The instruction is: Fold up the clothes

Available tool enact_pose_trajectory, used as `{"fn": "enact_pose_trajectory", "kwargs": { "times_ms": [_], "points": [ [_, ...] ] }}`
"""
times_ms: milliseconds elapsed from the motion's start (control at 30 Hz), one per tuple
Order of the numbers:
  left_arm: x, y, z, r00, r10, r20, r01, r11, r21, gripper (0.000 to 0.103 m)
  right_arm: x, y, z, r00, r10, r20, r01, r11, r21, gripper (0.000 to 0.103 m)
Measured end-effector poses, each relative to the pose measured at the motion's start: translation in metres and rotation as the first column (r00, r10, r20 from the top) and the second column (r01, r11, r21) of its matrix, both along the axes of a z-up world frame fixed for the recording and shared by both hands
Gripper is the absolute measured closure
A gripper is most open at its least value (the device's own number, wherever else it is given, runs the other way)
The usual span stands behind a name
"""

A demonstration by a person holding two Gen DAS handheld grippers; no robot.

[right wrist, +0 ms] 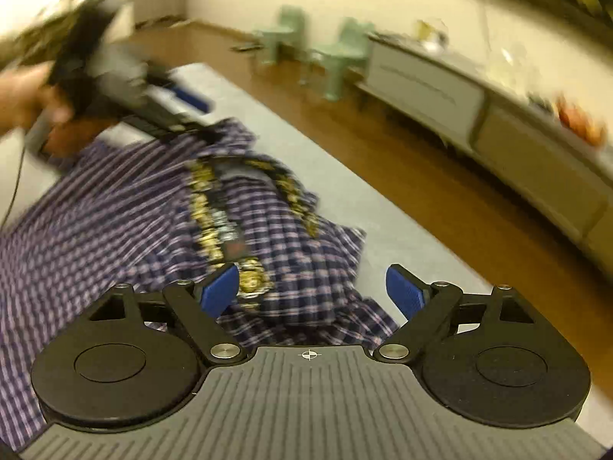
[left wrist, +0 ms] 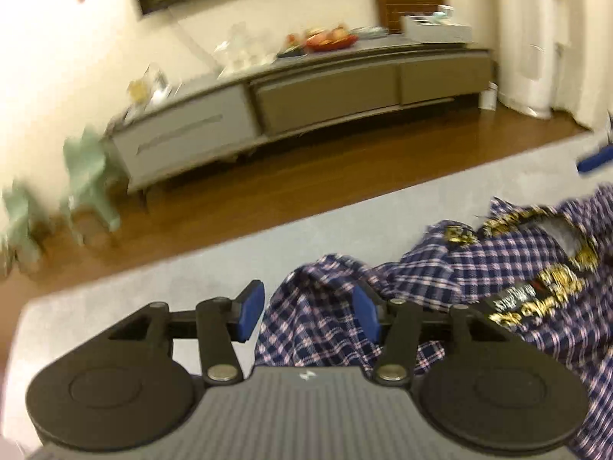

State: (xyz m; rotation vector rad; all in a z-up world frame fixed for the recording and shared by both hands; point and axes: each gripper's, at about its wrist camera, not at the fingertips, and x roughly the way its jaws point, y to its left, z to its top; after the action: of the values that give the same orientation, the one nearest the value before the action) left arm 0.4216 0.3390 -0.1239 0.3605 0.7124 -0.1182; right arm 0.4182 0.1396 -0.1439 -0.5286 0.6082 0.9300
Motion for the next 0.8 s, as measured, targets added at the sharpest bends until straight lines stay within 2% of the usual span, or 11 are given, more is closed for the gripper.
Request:
{"fn": "enact_pose_trajectory", "kwargs": {
  "times_ms": [233,267,333,400,433,500,567,633,667,733,800],
  "points": [
    [-0.03,-0.052,-0.022,0.934,-0.354,0.057,0.327,0.907,0.266,0.051,-0.021,0.026,-0.021,0.98,0.137,0.142,-0.107,0.974,-0.2,0.018],
    [-0.029,-0.056,-0.026,0.924,-0.378,0.051,0.348,0.89,0.296,0.052,-0.017,0.033,-0.028,0.981,0.137,0.136,-0.102,0.967,-0.235,0.024],
    [-0.027,-0.065,-0.033,0.904,-0.426,0.035,0.387,0.851,0.354,0.067,-0.006,0.041,-0.034,0.989,0.121,0.087,-0.094,0.958,-0.27,0.059],
    [-0.017,-0.06,-0.025,0.906,-0.418,0.069,0.381,0.875,0.298,0.069,0.009,0.037,-0.024,0.997,0.076,-0.003,-0.075,0.974,-0.216,0.084],
    [-0.009,-0.056,-0.018,0.918,-0.383,0.107,0.347,0.902,0.256,0.069,0.017,0.031,-0.014,0.998,0.055,-0.028,-0.059,0.986,-0.153,0.085],
    [0.02,-0.047,-0.005,0.96,-0.207,0.187,0.181,0.973,0.143,0.067,0.043,0.018,0.001,0.997,-0.028,-0.071,0.026,0.999,-0.035,0.088],
    [0.048,-0.036,0.001,0.976,0.02,0.218,-0.033,0.998,0.06,0.061,0.075,0.008,0.01,0.982,-0.139,-0.126,0.148,0.987,0.07,0.088],
    [0.064,-0.026,0.007,0.956,0.203,0.213,-0.203,0.979,-0.022,0.059,0.112,-0.002,0.005,0.917,-0.309,-0.251,0.352,0.925,0.146,0.07],
    [0.059,-0.022,0.009,0.952,0.237,0.191,-0.231,0.971,-0.053,0.059,0.124,-0.007,0.001,0.873,-0.388,-0.294,0.443,0.884,0.15,0.049],
    [0.033,-0.018,0.015,0.972,0.189,0.141,-0.173,0.978,-0.118,0.059,0.131,-0.018,-0.005,0.802,-0.509,-0.312,0.566,0.815,0.125,0.045],
    [-0.01,-0.016,0.024,0.989,0.098,0.107,-0.084,0.988,-0.128,0.056,0.118,-0.034,0.0,0.783,-0.557,-0.278,0.604,0.788,0.121,0.044]
  ]
}}
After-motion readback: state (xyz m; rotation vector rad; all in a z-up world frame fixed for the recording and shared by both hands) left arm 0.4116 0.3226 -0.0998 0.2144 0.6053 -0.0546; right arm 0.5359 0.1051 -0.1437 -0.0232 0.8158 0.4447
